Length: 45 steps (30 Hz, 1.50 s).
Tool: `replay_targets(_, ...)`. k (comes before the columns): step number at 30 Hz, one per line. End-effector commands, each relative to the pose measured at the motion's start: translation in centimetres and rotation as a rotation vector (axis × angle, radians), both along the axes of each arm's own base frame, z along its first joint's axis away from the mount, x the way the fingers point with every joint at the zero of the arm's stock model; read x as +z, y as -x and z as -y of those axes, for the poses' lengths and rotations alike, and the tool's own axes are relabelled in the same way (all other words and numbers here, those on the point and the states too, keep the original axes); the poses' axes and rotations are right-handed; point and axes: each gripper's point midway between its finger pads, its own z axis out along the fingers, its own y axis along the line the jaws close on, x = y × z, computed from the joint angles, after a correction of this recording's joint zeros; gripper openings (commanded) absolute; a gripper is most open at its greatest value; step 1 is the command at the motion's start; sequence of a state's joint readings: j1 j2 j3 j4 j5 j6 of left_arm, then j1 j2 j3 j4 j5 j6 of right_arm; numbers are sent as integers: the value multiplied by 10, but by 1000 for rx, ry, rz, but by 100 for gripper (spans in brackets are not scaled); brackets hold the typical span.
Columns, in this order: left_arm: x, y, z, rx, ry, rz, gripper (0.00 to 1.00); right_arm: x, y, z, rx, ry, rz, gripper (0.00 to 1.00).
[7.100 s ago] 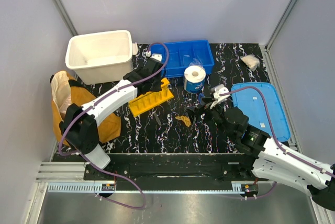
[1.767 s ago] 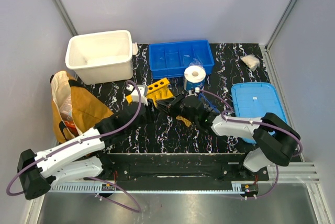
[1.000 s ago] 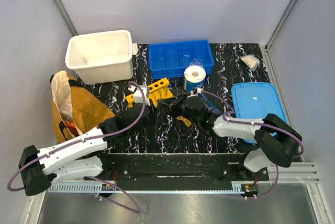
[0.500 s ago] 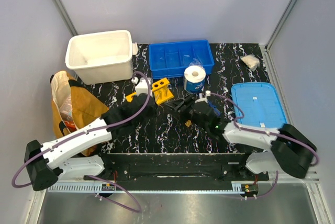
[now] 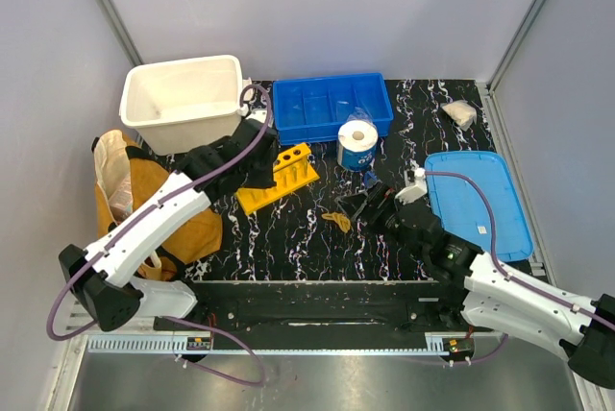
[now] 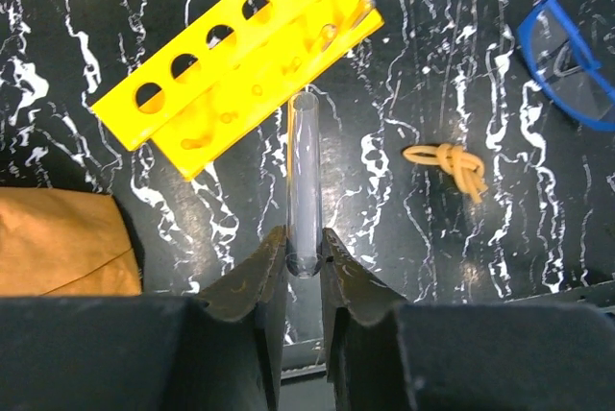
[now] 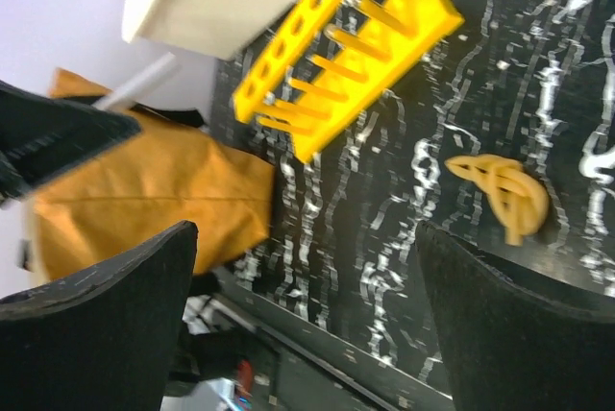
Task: Organize the chemistry lab equipment
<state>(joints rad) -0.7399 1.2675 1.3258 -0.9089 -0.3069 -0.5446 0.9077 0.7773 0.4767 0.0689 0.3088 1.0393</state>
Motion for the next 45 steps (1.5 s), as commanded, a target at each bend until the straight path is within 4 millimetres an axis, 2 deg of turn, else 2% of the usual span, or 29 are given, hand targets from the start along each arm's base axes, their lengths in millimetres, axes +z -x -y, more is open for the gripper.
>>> replay_targets(1,1,6,-14,-62,-62,-109,13,-17,8,5,83,195,32,100)
replay_targets(4,-6,4,-20,-73,-87,-172,15,-18,11,2,120,223,34,100)
replay_targets(11,-40,0,-35,-79,-201,-287,16,-16,18,4,152,237,53,100)
replay_targets(17,-48,-17,-11,-143,-175,-321,17,-11,17,10,138,245,78,100)
replay_targets(23,-56,-38,-2,-169,-235,-369,17,-4,18,15,138,269,103,100)
replay_targets(28,-58,-50,6,-188,-249,-385,18,0,19,27,108,288,122,100)
replay_targets(33,-66,-58,17,-213,-241,-407,18,7,18,30,98,297,143,100)
replay_targets(45,-75,-55,9,-203,-285,-437,18,4,14,33,78,321,142,100)
